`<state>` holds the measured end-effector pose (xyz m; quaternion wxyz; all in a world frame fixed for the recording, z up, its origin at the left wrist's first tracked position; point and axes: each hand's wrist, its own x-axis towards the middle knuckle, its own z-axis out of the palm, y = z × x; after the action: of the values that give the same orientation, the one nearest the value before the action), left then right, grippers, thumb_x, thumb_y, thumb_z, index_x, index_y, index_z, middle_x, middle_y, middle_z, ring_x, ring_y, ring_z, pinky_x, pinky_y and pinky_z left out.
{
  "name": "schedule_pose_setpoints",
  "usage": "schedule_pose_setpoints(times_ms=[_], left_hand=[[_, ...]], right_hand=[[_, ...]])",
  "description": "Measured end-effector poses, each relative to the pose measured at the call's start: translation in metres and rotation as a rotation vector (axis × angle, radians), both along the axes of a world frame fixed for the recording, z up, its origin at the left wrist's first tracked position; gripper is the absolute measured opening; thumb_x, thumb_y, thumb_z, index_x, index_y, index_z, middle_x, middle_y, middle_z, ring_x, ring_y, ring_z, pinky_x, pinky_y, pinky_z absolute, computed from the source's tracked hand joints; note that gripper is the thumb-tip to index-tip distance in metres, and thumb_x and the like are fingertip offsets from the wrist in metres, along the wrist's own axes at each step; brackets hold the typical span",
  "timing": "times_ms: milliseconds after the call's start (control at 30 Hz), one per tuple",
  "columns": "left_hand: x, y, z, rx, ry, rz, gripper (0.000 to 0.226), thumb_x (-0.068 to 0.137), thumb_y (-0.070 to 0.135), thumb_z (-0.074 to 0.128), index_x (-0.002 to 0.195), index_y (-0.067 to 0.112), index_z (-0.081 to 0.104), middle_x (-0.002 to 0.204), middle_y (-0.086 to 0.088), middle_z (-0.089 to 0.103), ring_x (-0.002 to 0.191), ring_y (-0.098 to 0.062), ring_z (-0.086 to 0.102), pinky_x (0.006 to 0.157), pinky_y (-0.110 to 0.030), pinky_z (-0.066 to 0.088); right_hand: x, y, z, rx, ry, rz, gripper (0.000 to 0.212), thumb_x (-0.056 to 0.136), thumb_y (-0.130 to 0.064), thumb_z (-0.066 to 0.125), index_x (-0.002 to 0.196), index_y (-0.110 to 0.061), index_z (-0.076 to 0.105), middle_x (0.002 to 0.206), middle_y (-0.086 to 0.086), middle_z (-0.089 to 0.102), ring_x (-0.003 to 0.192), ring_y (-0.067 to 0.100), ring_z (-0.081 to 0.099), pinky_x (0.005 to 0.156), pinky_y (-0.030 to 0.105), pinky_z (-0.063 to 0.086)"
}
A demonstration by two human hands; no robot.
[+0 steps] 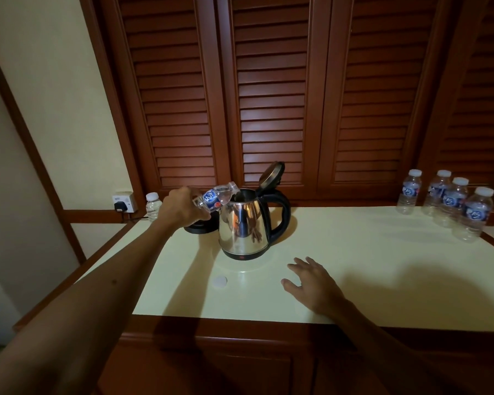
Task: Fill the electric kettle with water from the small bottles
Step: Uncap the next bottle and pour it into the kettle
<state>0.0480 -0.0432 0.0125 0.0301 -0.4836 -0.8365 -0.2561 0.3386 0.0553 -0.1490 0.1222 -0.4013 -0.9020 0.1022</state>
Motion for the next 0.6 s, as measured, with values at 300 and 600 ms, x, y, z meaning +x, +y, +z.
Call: schedule_pose_setpoints(times_ms=[300, 600], left_hand=[[-0.0006, 0.0012, 0.0041, -0.032, 0.054, -0.007, 0.055, 0.069, 0.027, 0.087, 0.118, 0.011, 0.067, 0.105, -0.011, 0.072, 0.086, -0.024, 0.066, 0.068, -0.032, 0.055], [-0.0004, 0.0021, 0.0076, -0.044, 0.047, 0.004, 0.057, 0.068, 0.028, 0.088, 0.118, 0.012, 0.067, 0.106, -0.011, 0.072, 0.087, -0.023, 0.065, 0.063, -0.028, 0.048]], right_hand=[[-0.0008, 0.0020, -0.0023, 0.012, 0.000, 0.001, 0.062, 0.093, -0.058, 0.039, 0.144, -0.023, 0.040, 0.156, -0.002, 0.030, 0.145, 0.023, 0.020, 0.116, 0.038, 0.019], [-0.0009, 0.0028, -0.0031, 0.010, 0.006, 0.000, 0.062, 0.093, -0.058, 0.039, 0.144, -0.023, 0.041, 0.155, -0.002, 0.030, 0.145, 0.023, 0.020, 0.116, 0.038, 0.019]])
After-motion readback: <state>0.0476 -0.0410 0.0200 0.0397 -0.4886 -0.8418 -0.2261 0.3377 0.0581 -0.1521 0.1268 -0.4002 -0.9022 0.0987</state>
